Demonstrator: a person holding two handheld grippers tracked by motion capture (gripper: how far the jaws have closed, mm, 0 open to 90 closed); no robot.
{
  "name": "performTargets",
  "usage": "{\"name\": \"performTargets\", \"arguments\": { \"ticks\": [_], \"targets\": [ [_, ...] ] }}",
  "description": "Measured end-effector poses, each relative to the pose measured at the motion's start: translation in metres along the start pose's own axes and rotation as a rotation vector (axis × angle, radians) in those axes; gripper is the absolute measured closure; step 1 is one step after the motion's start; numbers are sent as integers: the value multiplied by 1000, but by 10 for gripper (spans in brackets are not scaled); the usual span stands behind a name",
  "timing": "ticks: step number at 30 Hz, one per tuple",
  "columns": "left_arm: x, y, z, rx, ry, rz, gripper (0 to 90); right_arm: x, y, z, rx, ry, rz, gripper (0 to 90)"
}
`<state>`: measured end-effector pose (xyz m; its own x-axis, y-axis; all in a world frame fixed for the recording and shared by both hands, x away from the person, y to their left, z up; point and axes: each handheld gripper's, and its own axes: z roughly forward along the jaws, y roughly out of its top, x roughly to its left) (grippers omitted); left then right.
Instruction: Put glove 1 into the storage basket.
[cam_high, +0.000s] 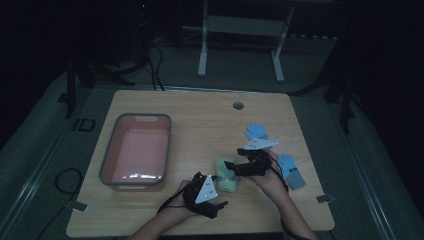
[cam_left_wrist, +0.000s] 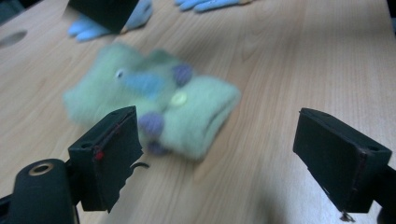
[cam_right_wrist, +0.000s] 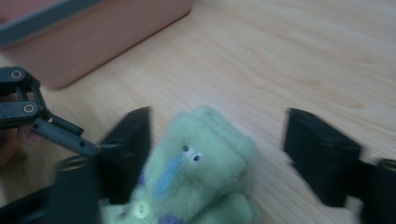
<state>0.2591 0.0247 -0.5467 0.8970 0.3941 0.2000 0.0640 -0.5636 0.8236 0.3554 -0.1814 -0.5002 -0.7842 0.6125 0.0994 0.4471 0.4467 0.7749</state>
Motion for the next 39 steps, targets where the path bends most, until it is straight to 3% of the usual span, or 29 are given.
{"name": "performTargets", "arguments": {
  "ticks": [3,4,7,9,11,14,16,19,24,33,39],
  "targets": [
    [6,4,11,34,-33,40,268,-6,2,12,22,30,10,320],
    [7,5,14,51,-50,64,341,-11,3,20,44,32,20,337],
    [9,7,25,101,-77,131,391,-16,1,26,62,45,43,337],
    [10,6,28,121,-67,168,417,-20,-3,34,101,77,69,337],
    [12,6,29,123,-66,178,428,-22,-5,37,116,87,73,335],
    [11,3,34,143,-27,210,429,-26,-11,47,182,96,100,336],
    [11,1,35,125,2,209,460,-27,-16,51,178,133,139,411],
    [10,0,36,129,34,229,588,-28,-21,51,156,174,165,534],
    [14,5,34,139,22,187,717,-21,-17,47,165,164,136,661],
    [23,25,19,155,27,145,744,-17,-5,36,135,173,149,709],
    [31,39,3,167,40,168,743,-13,17,25,108,166,120,710]
  ]
}}
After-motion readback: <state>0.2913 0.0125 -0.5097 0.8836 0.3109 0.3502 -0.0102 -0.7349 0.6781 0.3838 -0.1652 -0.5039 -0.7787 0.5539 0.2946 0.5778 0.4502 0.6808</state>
